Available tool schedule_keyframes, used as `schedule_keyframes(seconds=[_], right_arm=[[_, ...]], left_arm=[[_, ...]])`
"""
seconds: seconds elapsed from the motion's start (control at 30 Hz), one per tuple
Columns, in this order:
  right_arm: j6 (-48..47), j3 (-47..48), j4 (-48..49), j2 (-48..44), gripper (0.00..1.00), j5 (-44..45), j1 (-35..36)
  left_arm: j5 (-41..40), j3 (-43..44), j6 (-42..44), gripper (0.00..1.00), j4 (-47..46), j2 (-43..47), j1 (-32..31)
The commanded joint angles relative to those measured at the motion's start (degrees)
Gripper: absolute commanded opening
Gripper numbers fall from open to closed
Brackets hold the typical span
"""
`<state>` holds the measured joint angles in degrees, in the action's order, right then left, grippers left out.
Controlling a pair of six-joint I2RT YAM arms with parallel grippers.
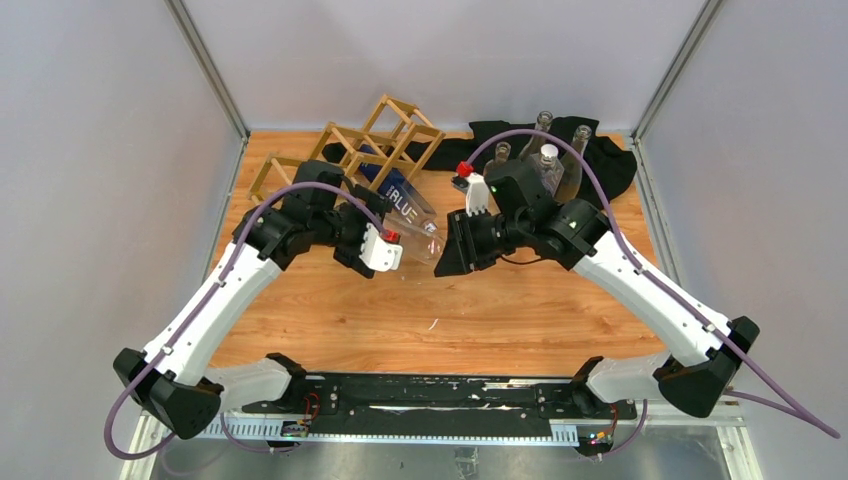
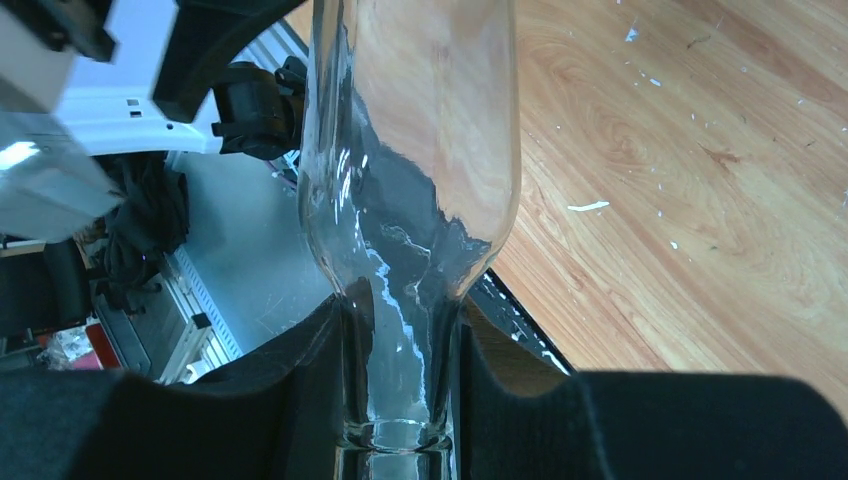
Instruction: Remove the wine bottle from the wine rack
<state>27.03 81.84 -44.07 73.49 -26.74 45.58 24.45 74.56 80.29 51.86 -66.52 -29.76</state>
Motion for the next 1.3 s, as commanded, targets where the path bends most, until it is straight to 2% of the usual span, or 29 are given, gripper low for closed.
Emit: schedule_keyframes(seconds=[0.0,0.13,0.27,0.33,0.37,0.4,0.47,0.5,0.53,0.6,0.7,1.0,1.27], right_arm=[[-2.1,3.9,0.7,0.1,0.00,-1.6,1.4],[-3.1,5.7,-0.1,1.5,0.00,-2.1,2.6],[-4.3,7.8,-1.3,3.2,0.00,-1.5,4.5],[-4.4,8.0,-1.2,3.6,0.00,-0.9,4.9],[-4.4,7.8,-1.1,3.5,0.00,-0.5,4.8],[-4.5,7.6,-1.0,3.4,0.05,0.1,4.9],[-4.7,7.3,-0.7,2.9,0.26,1.7,4.9],[-4.7,7.1,-0.4,2.5,0.41,2.5,4.9],[-4.7,7.0,0.0,2.1,0.53,3.5,4.9],[-4.5,6.2,1.4,0.3,0.73,5.9,4.8],[-3.6,3.4,4.4,-2.7,0.87,9.3,4.7],[-1.4,-3.9,15.1,-10.7,0.93,14.1,3.1],[-2.6,-12.2,34.2,-13.4,0.95,10.6,3.1]], left_arm=[[-2.4,-3.2,2.0,1.00,-1.1,0.9,-1.0],[-3.4,-2.9,0.7,0.99,-1.0,-0.5,-1.1],[-3.5,-1.3,-2.0,0.87,-1.1,-2.4,-1.1],[-2.9,-1.0,-2.7,0.75,-1.1,-2.6,-1.1],[-2.3,-0.7,-3.3,0.63,-1.1,-2.7,-1.1],[-1.7,-0.6,-3.8,0.53,-1.1,-2.5,-1.1],[-0.6,-0.6,-5.1,0.28,-1.1,-1.8,-1.1],[0.0,-0.9,-5.4,0.11,-1.1,-1.3,-1.1],[0.5,-1.1,-5.7,0.01,-1.1,-0.9,-1.1],[0.8,-1.4,-8.3,0.00,-1.8,-0.2,-1.0],[1.3,-1.4,-15.2,0.00,-2.9,0.4,-1.1],[10.0,-1.4,-37.9,0.00,-6.7,2.1,-0.4],[21.0,0.0,-53.4,0.00,-9.1,2.3,-0.3]])
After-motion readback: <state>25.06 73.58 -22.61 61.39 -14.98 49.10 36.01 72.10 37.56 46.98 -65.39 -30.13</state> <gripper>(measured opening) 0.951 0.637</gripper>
